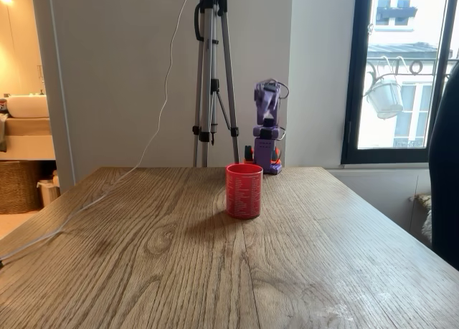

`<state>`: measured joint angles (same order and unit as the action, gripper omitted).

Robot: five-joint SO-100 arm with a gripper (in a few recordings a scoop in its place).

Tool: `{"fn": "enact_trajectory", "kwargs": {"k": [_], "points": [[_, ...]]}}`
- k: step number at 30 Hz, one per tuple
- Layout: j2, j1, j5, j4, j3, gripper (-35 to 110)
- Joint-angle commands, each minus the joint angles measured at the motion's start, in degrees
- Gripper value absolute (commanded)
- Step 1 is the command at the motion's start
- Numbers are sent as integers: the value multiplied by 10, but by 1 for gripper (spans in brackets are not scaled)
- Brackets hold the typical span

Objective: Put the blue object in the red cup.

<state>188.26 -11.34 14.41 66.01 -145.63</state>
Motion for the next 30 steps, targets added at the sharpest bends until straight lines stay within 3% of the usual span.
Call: {"fn": "enact_trajectory", "kwargs": {"k": [1, 11, 30], "points": [[11, 18, -33, 16, -74, 0], [11, 9, -39, 31, -283, 0], [11, -14, -61, 30, -282, 1]]}}
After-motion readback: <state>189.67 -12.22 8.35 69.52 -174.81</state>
